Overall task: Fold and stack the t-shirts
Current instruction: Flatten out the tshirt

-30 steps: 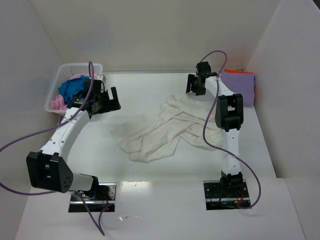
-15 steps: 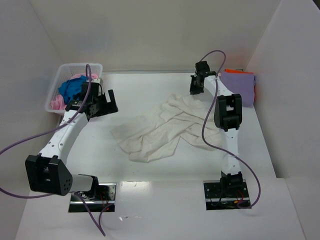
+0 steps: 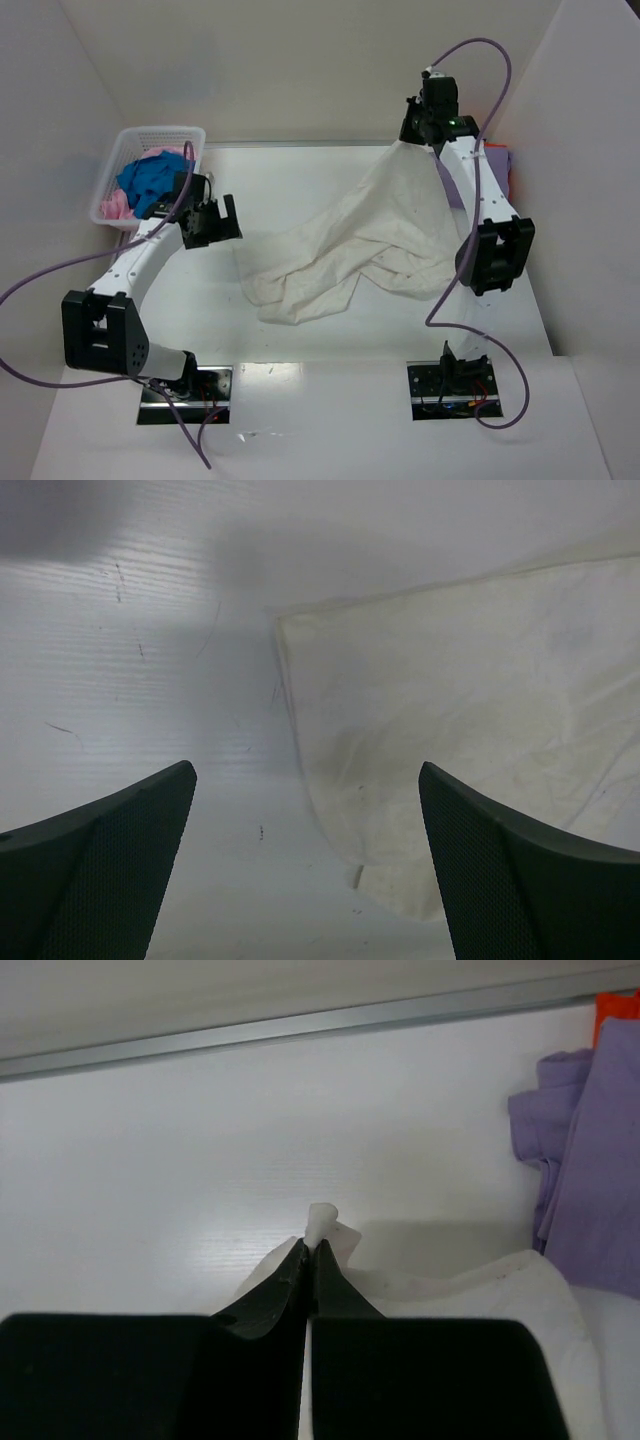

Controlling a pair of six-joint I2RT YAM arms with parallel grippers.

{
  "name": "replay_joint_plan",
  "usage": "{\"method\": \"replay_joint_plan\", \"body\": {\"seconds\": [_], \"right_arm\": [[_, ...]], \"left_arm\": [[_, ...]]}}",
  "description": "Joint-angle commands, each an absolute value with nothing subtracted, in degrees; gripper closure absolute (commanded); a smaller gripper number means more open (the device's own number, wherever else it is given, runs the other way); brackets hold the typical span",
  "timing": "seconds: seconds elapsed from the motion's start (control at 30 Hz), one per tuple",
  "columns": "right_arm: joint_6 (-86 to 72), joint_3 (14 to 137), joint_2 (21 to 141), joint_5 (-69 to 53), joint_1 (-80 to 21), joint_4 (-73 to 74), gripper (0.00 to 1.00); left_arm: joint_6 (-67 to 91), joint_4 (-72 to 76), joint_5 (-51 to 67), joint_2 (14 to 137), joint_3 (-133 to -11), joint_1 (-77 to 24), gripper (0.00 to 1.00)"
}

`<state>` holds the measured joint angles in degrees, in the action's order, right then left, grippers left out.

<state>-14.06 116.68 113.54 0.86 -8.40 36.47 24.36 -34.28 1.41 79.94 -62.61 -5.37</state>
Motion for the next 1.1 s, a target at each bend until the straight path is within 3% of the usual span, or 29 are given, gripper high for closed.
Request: {"method": "replay_joint_plan", "body": {"seconds": [0.0, 0.4, 1.07], "right_arm": [[-14.0, 109.1, 107.6, 2.4, -9.1, 34.1, 1.0], [-14.5, 99.8, 103.4, 1.2, -8.5, 31.3, 1.0], [-14.5, 97.6, 102.9, 1.2, -8.0, 30.8, 1.0]], "left_arm": [[25.7, -33.3, 3.7, 81.5, -62.2, -5.1, 0.0], [26.3, -30.0, 4.7, 90.8, -62.7, -5.1, 0.0], [29.9, -22.1, 0.0, 103.2, -65.6, -6.5, 0.17]]}}
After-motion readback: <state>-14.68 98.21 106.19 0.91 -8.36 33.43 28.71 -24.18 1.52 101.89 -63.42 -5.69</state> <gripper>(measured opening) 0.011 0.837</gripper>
